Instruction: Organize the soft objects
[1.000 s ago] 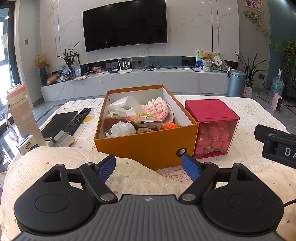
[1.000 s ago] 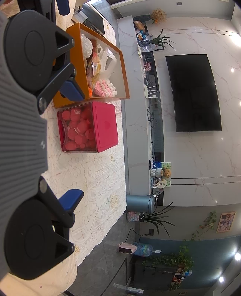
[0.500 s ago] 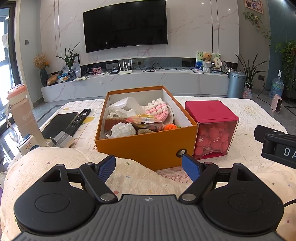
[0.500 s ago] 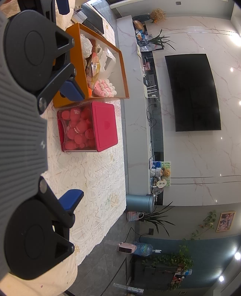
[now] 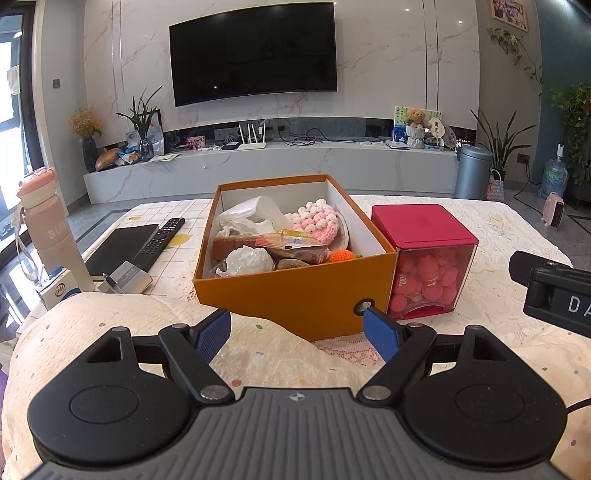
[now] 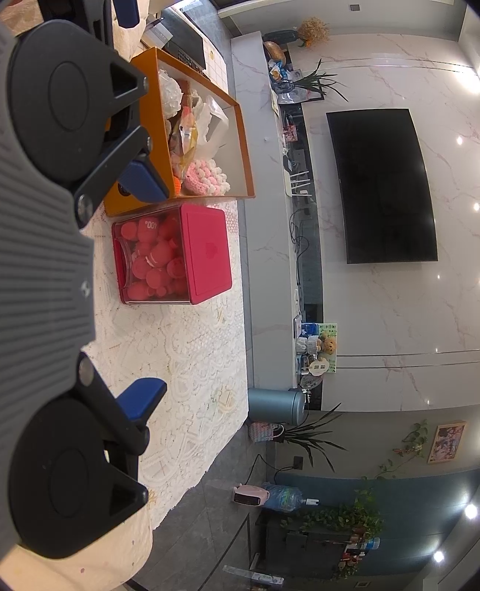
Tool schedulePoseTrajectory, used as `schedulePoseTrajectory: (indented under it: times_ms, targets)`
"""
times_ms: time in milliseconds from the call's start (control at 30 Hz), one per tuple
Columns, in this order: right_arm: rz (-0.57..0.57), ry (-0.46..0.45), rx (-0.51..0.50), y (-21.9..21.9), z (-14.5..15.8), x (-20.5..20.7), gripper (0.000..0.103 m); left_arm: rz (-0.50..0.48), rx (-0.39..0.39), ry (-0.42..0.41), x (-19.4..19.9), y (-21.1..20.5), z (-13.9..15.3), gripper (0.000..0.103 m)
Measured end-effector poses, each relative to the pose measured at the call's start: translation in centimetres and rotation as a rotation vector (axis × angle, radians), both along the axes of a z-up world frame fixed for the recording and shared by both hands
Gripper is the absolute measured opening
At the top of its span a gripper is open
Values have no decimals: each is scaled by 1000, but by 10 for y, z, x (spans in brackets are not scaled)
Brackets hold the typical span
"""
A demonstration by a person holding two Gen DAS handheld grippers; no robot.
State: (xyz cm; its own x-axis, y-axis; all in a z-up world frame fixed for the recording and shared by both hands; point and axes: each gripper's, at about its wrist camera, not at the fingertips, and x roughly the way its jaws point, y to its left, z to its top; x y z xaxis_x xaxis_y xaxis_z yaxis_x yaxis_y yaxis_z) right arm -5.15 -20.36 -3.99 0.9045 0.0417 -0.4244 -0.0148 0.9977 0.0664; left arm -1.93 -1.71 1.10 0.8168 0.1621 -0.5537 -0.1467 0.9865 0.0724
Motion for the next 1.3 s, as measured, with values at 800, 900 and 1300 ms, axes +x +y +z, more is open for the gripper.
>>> schedulePoseTrajectory:
  times_ms: [800,900,1300]
  targets:
    - [2,-3,-3,0,1,-1,99,6,-2,-10,-3,-2,1,95]
    - [2,-4,-2,0,1,-1,99,6,-3,-11,-3,-2,2,95]
    - [2,-4,-2,1,1,-1,99,5,-7,-20,-6,-2,3,95]
